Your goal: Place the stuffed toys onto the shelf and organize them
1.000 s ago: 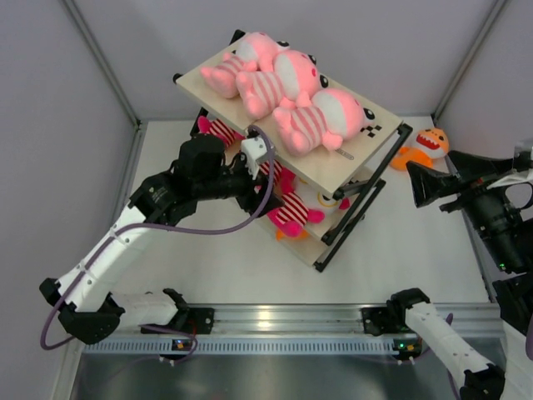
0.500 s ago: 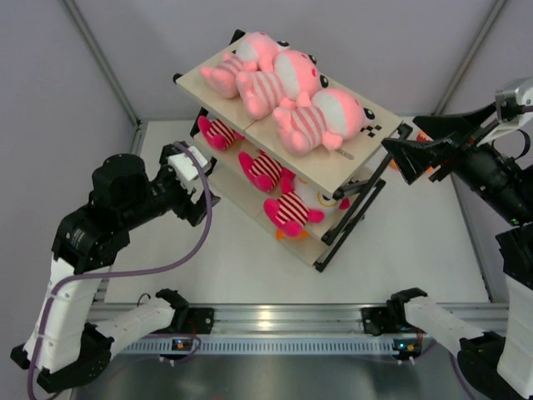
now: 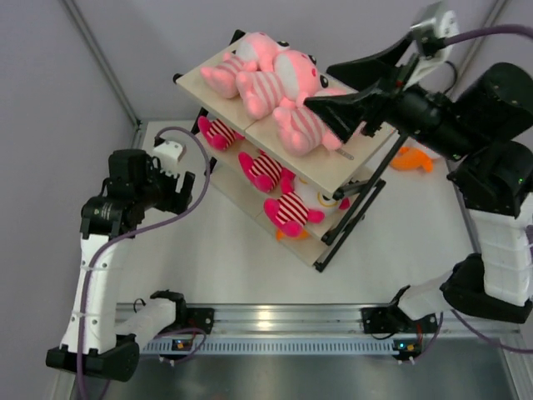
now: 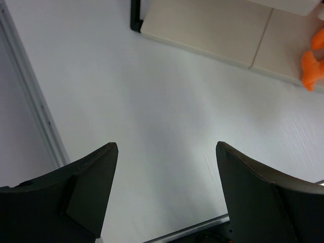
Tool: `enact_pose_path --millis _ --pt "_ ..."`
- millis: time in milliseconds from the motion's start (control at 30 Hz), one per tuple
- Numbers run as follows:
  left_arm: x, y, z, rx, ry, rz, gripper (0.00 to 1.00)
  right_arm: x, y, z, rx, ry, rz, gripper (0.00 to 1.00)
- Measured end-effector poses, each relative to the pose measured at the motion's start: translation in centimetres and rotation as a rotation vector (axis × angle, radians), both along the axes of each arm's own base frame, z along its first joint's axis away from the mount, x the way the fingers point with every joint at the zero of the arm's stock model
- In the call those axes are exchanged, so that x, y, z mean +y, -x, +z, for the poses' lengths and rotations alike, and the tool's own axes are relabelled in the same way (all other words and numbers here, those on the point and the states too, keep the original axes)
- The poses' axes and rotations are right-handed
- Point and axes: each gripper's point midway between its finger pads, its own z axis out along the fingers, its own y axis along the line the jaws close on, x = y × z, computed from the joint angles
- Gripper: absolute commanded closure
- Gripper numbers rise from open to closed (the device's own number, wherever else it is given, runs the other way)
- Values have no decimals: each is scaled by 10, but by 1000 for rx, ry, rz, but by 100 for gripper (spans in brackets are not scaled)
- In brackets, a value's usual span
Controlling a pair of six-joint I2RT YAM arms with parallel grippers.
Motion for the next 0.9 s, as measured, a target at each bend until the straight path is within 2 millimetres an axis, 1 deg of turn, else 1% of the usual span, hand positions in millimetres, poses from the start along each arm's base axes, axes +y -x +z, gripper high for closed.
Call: enact_pose_path --millis 33,67,100,133,233,267,300,367,400,467,500,567,600,667,700,767,833,900 --pt "7 -1 1 -1 5 34 16 13 0 -1 -20 16 1 28" --pt "12 -1 2 -6 8 57 15 27 3 -9 -31 47 8 30" --pt "18 0 3 -12 13 82 15 44 10 -23 -41 94 23 38" --pt "20 1 5 -18 17 95 15 58 15 -36 -51 135 29 41" --pt "24 3 8 -32 25 113 15 106 55 -96 -102 320 115 45" --pt "25 4 9 -35 26 119 15 120 66 -122 -137 403 121 45" --pt "26 4 9 -36 27 123 15 131 84 -137 -164 449 156 46" --pt "29 3 9 -37 26 135 15 145 110 -170 -219 553 185 50" --pt "31 3 9 -37 25 143 15 150 121 -185 -242 601 194 55" --pt "34 2 10 -40 21 158 15 156 134 -210 -259 672 201 60" --pt "36 2 10 -41 19 164 15 158 136 -224 -257 710 195 65" --pt "37 2 8 -37 17 169 15 157 129 -251 -240 783 151 66" --pt "37 2 6 -32 16 169 15 155 124 -265 -229 818 121 69" --pt "37 2 1 -20 15 170 15 151 116 -292 -210 887 72 70" --pt "38 3 -1 -13 15 172 15 149 113 -306 -200 922 47 74" --pt "41 3 -5 -3 15 186 15 146 102 -331 -166 993 -7 76" --pt "44 3 -7 2 15 197 15 146 91 -347 -128 1034 -49 80" --pt "45 3 -7 2 15 202 15 141 72 -363 -78 1074 -113 83"
